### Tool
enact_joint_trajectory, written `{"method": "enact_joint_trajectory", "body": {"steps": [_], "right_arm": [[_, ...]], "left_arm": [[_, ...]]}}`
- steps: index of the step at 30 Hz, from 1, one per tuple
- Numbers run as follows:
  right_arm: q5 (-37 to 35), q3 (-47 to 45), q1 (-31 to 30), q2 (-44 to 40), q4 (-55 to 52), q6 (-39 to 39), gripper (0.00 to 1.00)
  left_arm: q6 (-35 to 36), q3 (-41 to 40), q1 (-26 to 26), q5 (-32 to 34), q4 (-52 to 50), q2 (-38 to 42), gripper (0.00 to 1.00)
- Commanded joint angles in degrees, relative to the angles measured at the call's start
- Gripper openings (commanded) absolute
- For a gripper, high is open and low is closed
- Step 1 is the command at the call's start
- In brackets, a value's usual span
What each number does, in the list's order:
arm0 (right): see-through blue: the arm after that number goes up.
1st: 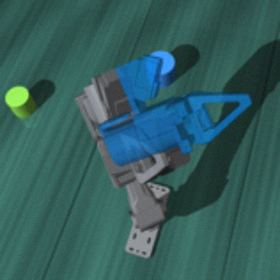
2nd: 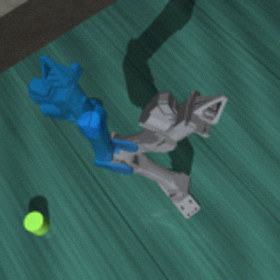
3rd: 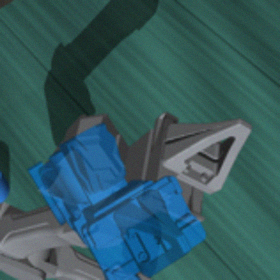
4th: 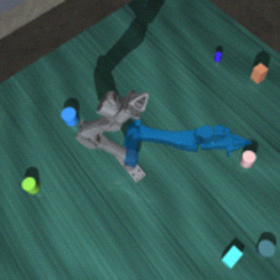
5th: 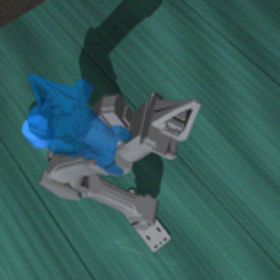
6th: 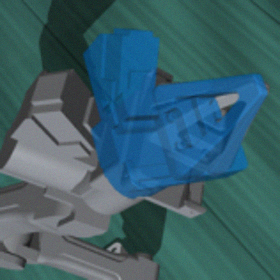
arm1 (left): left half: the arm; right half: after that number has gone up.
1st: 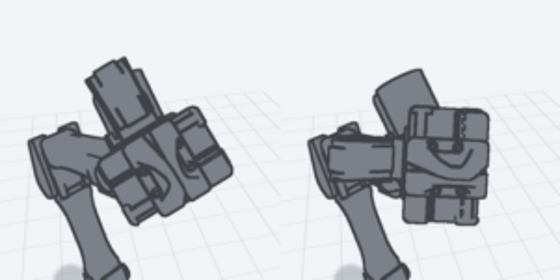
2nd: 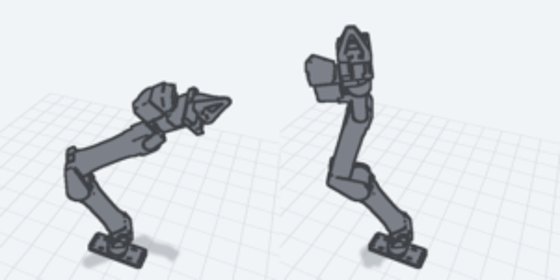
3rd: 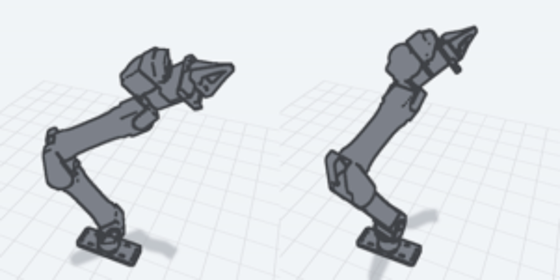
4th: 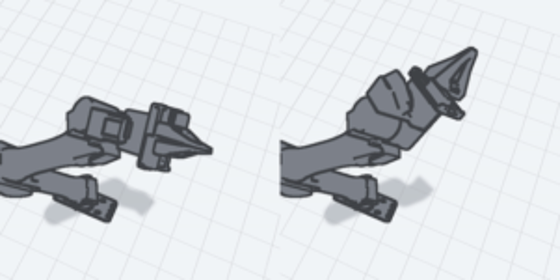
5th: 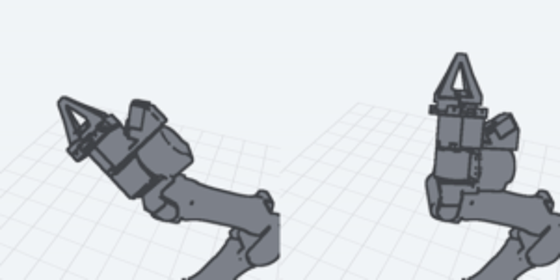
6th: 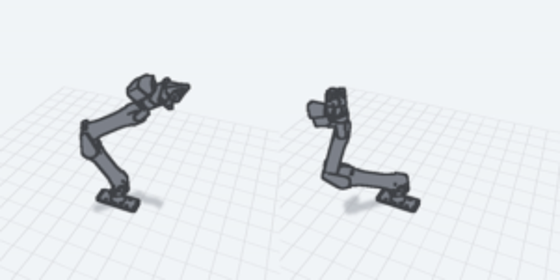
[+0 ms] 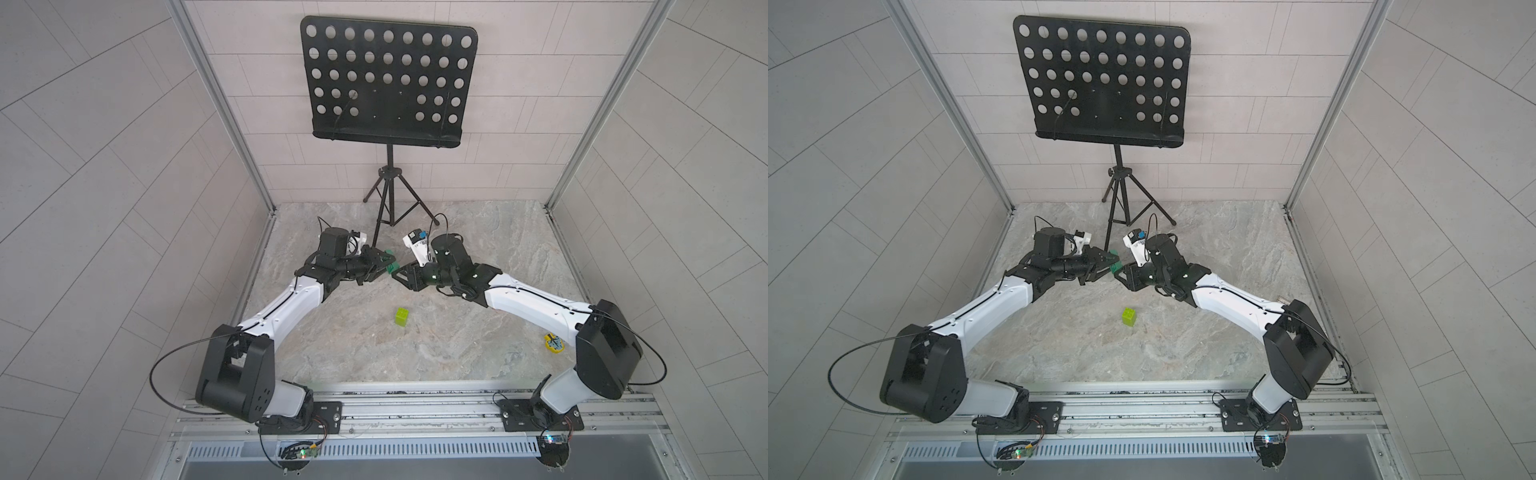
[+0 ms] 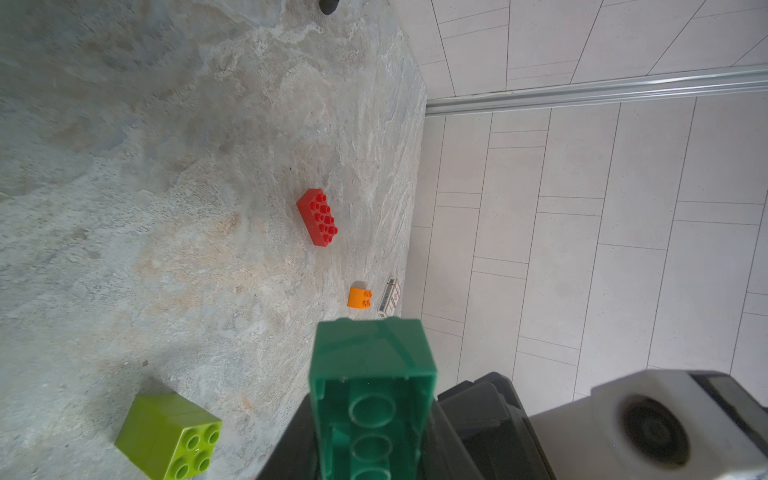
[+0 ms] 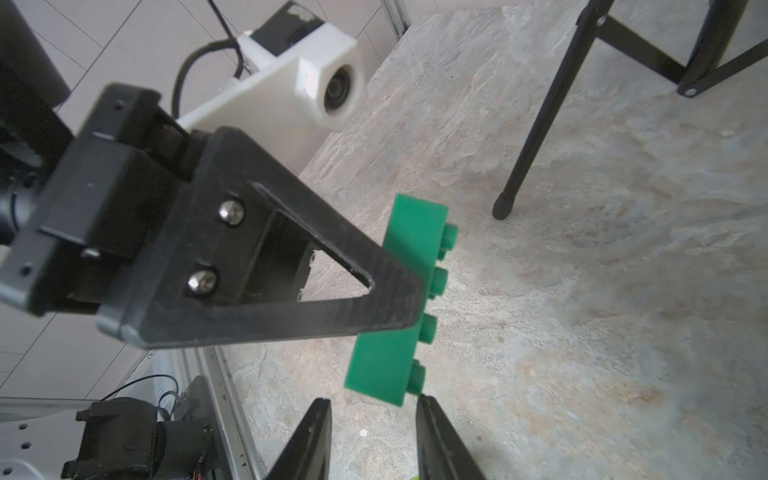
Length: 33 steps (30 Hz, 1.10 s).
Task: Assemble an ice cream with lego
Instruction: Place the lego brick at the center of the board.
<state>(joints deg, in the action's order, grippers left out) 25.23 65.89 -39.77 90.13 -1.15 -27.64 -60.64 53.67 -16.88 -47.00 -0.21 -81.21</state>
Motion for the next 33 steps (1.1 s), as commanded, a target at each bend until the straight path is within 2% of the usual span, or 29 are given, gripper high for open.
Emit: {"method": "enact_joint_trajectory", "body": {"steps": [1, 15, 22, 28, 31, 33], "right_arm": [[-2.46, 2.08, -0.57, 1.17, -1.31, 1.09, 0.39], [-4.04, 5.11, -1.10, 3.53, -0.08, 1.14, 0.37], [-4.88, 7.84, -1.10, 5.56, -1.97, 2.78, 0.30], [-6.15, 8.88, -1.10, 5.67, -3.50, 4.84, 0.13], [-6.89, 9.06, -1.19, 5.45, -4.45, 5.53, 0.02], [-7.47, 8.77, -1.22, 5.06, -4.74, 5.63, 0.00]], "left_arm": [[-0.44, -0.63, 0.13, -1.07, 2.11, 0.14, 0.19], [-1.58, -0.98, 0.17, -1.60, 3.25, 0.16, 0.20], [-1.87, -1.11, 0.18, -1.94, 3.72, 0.56, 0.22], [-2.37, -1.20, 0.11, -2.21, 4.25, 0.54, 0.26], [-2.38, -1.20, 0.14, -2.15, 4.30, 0.68, 0.34], [-2.38, -1.20, 0.17, -2.13, 4.26, 0.71, 0.41]]}}
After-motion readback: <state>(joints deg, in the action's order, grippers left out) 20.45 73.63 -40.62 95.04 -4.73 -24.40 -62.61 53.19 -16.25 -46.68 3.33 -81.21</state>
